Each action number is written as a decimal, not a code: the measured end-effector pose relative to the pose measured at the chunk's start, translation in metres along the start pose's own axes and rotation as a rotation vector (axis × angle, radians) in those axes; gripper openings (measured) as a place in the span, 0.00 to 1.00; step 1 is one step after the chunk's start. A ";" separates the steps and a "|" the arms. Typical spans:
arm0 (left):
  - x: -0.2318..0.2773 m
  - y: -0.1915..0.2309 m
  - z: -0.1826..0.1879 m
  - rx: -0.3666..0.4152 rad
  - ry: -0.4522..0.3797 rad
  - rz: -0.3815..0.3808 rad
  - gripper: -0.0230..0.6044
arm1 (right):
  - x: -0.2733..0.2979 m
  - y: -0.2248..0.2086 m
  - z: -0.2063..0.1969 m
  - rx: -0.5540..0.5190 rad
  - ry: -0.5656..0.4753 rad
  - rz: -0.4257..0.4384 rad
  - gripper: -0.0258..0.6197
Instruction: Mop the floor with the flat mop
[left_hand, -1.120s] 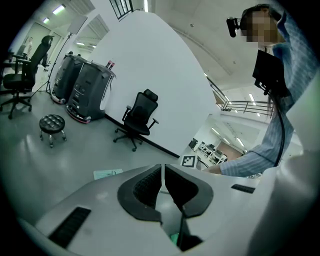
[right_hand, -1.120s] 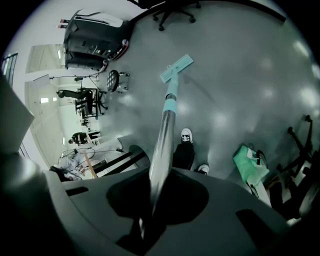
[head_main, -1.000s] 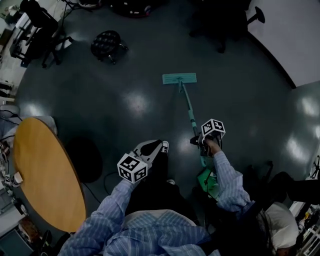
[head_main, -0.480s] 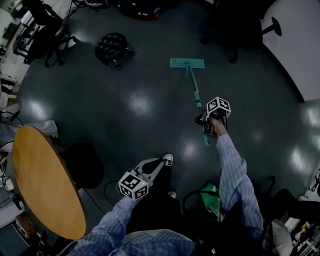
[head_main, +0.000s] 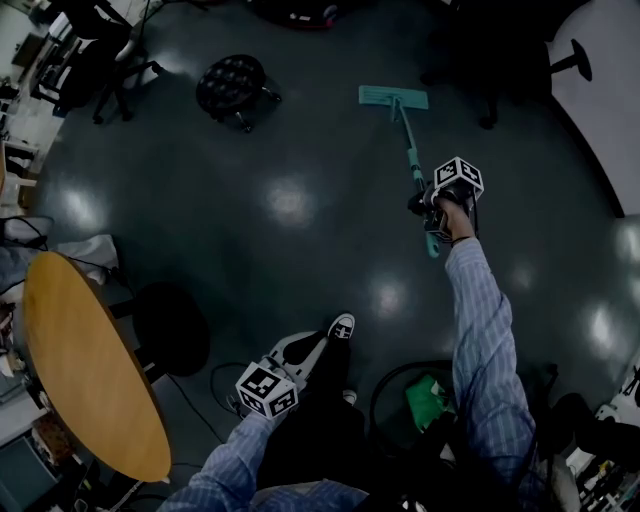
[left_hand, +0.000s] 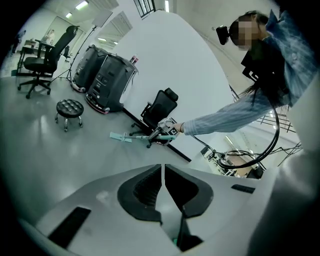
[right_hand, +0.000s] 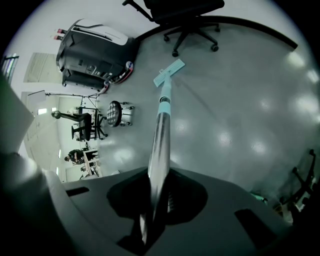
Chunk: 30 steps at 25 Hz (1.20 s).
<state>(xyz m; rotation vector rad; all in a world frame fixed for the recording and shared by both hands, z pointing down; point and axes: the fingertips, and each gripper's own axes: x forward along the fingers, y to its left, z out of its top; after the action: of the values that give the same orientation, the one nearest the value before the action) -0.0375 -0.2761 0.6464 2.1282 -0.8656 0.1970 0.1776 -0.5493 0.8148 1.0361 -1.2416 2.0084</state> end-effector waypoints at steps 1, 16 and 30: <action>0.000 0.002 -0.004 -0.002 0.003 0.000 0.08 | 0.002 0.004 0.003 0.006 -0.008 0.007 0.13; -0.029 -0.026 -0.002 0.038 -0.036 -0.051 0.08 | -0.001 -0.030 -0.124 0.059 0.009 0.039 0.13; -0.094 -0.112 -0.047 0.074 -0.032 -0.100 0.08 | -0.014 -0.104 -0.372 0.115 0.085 0.072 0.13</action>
<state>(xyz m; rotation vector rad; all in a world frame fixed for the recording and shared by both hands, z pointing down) -0.0289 -0.1441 0.5680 2.2429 -0.7784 0.1453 0.1463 -0.1694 0.7511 0.9604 -1.1462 2.1776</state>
